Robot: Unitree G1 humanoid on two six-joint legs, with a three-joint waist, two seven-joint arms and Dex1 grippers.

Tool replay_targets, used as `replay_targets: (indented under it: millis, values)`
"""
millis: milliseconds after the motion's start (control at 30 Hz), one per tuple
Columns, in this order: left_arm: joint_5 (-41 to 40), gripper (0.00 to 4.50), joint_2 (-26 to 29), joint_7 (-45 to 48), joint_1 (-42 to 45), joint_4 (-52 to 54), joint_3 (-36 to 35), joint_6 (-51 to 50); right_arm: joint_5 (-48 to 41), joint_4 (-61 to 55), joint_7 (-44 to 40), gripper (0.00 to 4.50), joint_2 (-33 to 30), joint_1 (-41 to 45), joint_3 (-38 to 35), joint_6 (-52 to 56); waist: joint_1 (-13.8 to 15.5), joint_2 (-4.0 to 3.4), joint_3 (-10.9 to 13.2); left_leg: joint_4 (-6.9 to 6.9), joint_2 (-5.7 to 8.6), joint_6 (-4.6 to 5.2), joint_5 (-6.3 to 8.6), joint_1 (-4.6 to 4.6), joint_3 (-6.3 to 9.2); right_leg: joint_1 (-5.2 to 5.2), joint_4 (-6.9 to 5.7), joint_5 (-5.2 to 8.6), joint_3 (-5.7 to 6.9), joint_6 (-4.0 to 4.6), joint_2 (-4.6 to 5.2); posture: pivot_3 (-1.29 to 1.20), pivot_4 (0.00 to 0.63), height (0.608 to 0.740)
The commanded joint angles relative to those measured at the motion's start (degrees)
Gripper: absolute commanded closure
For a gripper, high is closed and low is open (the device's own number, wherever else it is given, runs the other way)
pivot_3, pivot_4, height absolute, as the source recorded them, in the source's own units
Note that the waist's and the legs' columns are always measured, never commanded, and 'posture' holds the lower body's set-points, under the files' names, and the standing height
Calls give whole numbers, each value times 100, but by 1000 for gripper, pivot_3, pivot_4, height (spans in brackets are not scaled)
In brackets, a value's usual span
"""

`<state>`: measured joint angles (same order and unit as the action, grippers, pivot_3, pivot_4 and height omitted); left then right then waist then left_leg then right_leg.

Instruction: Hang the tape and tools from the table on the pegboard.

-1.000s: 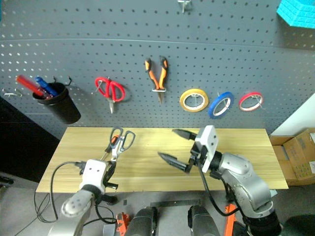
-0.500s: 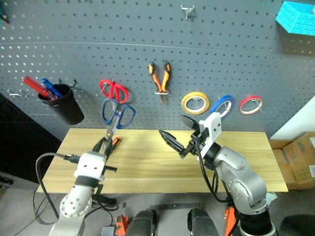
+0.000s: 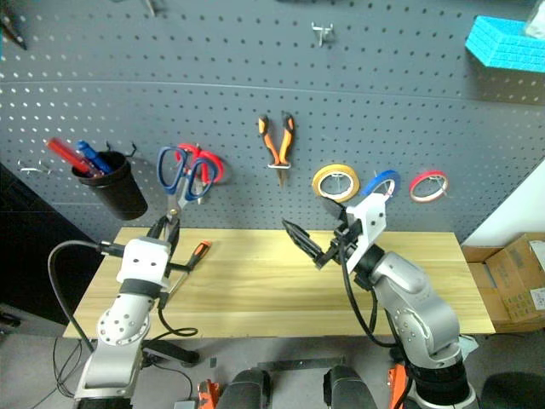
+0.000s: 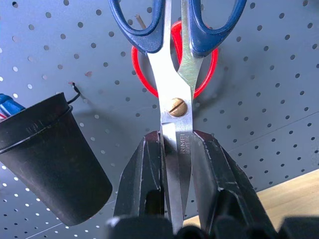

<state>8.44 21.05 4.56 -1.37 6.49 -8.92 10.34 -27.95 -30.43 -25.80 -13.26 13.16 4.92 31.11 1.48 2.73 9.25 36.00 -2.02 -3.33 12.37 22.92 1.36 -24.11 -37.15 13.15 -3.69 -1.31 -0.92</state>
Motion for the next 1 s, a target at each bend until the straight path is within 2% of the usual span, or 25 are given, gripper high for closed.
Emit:
replay_targets:
  millis: [33,500,800,967,1000]
  values:
    - [-172,4027,-16,76,156,134,-52,-15,23,-122,74,0,-23,87,-71,-110,0,1,-17,0,0,0,0,-1,0,1,0,0,-1,0,0,151,83,740]
    - [-511,4027,-106,238,402,-92,-111,-420,65,-132,233,0,-86,33,-106,-79,-1,-2,-88,7,6,2,-1,-6,1,5,-9,-1,-3,-1,0,147,81,740]
    - [-803,4027,-142,671,591,-288,69,-1063,60,-163,309,0,-118,17,-138,-33,-3,-5,-97,9,10,4,-2,-8,1,5,-15,-2,-7,-2,0,140,90,740]
    - [-847,4027,-123,584,963,-377,-26,-1392,43,-182,347,0,-140,-17,-113,-18,1,-4,-97,12,11,6,-4,-8,5,5,-21,-2,-5,-2,-1,140,94,740]
    - [-826,3677,-112,550,1008,-365,-41,-1398,41,-188,349,0,-144,-22,-110,-15,0,-4,-97,12,11,7,-4,-8,4,5,-22,-2,-5,-2,-1,138,95,740]
